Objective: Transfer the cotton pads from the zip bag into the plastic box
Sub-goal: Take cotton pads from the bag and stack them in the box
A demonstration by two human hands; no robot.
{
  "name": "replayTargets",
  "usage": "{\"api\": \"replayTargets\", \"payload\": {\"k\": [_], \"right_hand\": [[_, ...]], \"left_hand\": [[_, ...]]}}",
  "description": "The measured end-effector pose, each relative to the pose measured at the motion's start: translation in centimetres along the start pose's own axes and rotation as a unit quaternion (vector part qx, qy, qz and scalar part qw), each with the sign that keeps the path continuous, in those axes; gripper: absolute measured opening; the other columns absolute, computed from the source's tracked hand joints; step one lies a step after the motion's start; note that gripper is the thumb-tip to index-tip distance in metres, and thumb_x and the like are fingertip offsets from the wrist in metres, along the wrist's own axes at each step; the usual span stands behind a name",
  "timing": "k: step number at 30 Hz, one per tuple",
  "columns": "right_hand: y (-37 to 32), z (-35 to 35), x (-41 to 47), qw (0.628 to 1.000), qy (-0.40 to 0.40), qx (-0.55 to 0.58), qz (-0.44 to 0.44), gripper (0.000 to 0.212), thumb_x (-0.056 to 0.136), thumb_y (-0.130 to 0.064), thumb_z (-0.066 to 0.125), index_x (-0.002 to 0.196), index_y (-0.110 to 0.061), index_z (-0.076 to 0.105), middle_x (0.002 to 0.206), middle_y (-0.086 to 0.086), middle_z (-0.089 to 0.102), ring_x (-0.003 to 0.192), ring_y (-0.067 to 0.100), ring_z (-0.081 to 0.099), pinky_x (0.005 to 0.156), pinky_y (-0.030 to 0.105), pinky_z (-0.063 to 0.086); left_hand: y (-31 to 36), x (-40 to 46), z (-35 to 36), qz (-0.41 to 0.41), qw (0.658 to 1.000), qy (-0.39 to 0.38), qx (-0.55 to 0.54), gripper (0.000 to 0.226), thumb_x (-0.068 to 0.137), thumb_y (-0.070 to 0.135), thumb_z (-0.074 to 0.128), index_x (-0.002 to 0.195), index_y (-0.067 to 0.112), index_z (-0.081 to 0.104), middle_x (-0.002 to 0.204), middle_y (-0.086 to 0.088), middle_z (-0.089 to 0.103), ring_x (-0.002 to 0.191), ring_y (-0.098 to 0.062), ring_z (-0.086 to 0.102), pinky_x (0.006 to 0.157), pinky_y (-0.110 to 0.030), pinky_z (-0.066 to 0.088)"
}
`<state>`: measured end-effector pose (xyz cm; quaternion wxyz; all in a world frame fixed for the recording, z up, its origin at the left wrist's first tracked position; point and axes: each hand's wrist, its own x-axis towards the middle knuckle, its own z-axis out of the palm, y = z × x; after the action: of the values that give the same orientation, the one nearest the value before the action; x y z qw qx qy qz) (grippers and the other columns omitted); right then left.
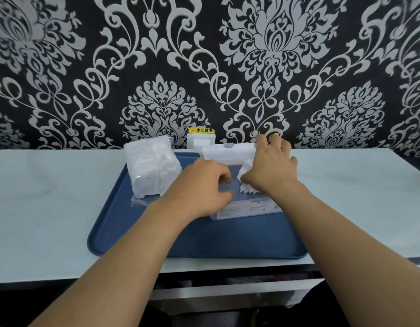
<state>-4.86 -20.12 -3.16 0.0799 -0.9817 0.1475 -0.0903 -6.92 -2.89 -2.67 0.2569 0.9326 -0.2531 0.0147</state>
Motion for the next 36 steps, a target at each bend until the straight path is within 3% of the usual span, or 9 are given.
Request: {"api": "replayTargets", "payload": {"k": [8,11,13,16,18,21,25,28,36], "right_hand": [[-1.0,-2.1,-1.1,0.992,0.007,0.123,-0.034,0.094,0.059,-0.063,0.080,0.134,-0.018,0.046,0.134,0.005,0.044,0.128,0.031,0.040,0.104,0.051,0.039],[-2.5,-4.1,-2.8,0.954,0.157,0.231,-0.107,0.040,0.077,-0.036,0.074,0.112,-0.018,0.066,0.115,-0.001,0.063,0.108,0.018,0.058,0.090,0.034,0.050],[-4.2,-5.5,-4.8,0.914,0.127,0.329,-0.199,0.008,0.080,-0.018,0.069,0.086,-0.018,0.075,0.085,-0.007,0.072,0.079,0.007,0.065,0.072,0.026,0.053],[-6.7,-5.4,-8.3,0.880,-0.096,0.311,-0.346,0.015,0.081,-0.008,0.065,0.076,-0.014,0.078,0.061,-0.007,0.067,0.059,0.007,0.058,0.059,0.017,0.046],[-8.0,-3.6,-9.1,0.884,-0.142,0.221,-0.387,0.020,0.085,-0.011,0.059,0.083,-0.018,0.077,0.058,-0.007,0.056,0.059,0.013,0.052,0.059,0.022,0.045],[-9.5,-1.1,-9.0,0.906,-0.158,0.147,-0.363,0.020,0.093,-0.015,0.049,0.077,-0.022,0.060,0.070,0.001,0.049,0.073,0.030,0.054,0.060,0.032,0.036],[-10.7,0.1,-9.4,0.935,-0.142,0.072,-0.315,0.004,0.095,-0.011,0.049,0.092,-0.012,0.047,0.089,0.009,0.049,0.080,0.032,0.051,0.056,0.032,0.031],[-11.1,0.3,-9.0,0.951,-0.104,0.051,-0.286,0.015,0.092,-0.004,0.051,0.093,-0.013,0.040,0.092,0.011,0.054,0.073,0.032,0.045,0.058,0.035,0.032],[-12.5,2.3,-7.5,0.947,-0.100,0.075,-0.297,0.066,0.098,-0.018,0.050,0.153,-0.031,0.015,0.110,0.015,0.064,0.091,0.039,0.059,0.066,0.039,0.041]], "left_hand": [[-0.3,-0.1,-1.1,0.023,0.998,0.040,-0.053,0.020,0.078,0.029,0.073,0.097,0.027,0.074,0.092,0.011,0.072,0.089,-0.010,0.066,0.082,-0.036,0.057],[-1.1,-0.8,-3.5,0.023,0.990,0.112,-0.087,0.025,0.076,0.019,0.076,0.100,0.027,0.075,0.093,0.015,0.071,0.090,-0.003,0.065,0.080,-0.022,0.052],[-2.4,-1.8,-5.5,0.001,0.985,0.152,-0.087,0.038,0.070,0.013,0.074,0.104,0.028,0.073,0.097,0.019,0.068,0.092,0.001,0.062,0.078,-0.011,0.044],[-4.8,-4.1,-7.5,-0.044,0.990,0.120,-0.052,0.066,0.057,0.020,0.069,0.121,0.031,0.063,0.114,0.013,0.058,0.106,-0.010,0.052,0.088,-0.017,0.041],[-6.2,-5.5,-7.8,-0.090,0.993,0.072,-0.013,0.086,0.053,0.028,0.073,0.136,0.031,0.051,0.126,0.009,0.045,0.122,-0.019,0.042,0.100,-0.027,0.038],[-7.5,-6.3,-7.3,-0.157,0.985,0.062,0.042,0.100,0.063,0.036,0.088,0.149,0.026,0.037,0.137,0.000,0.038,0.128,-0.026,0.040,0.107,-0.036,0.037],[-8.8,-6.1,-6.8,-0.208,0.969,0.105,0.084,0.071,0.079,0.025,0.076,0.142,0.021,0.043,0.132,-0.005,0.047,0.112,-0.031,0.058,0.091,-0.038,0.046],[-9.4,-6.0,-6.7,-0.210,0.971,0.092,0.065,0.053,0.083,0.018,0.065,0.134,0.020,0.050,0.110,-0.004,0.061,0.102,-0.027,0.059,0.079,-0.032,0.043],[-9.8,-5.9,-7.2,-0.180,0.978,0.101,-0.008,0.049,0.087,0.008,0.059,0.136,0.015,0.056,0.080,0.008,0.065,0.074,-0.013,0.058,0.073,-0.028,0.044]]}}
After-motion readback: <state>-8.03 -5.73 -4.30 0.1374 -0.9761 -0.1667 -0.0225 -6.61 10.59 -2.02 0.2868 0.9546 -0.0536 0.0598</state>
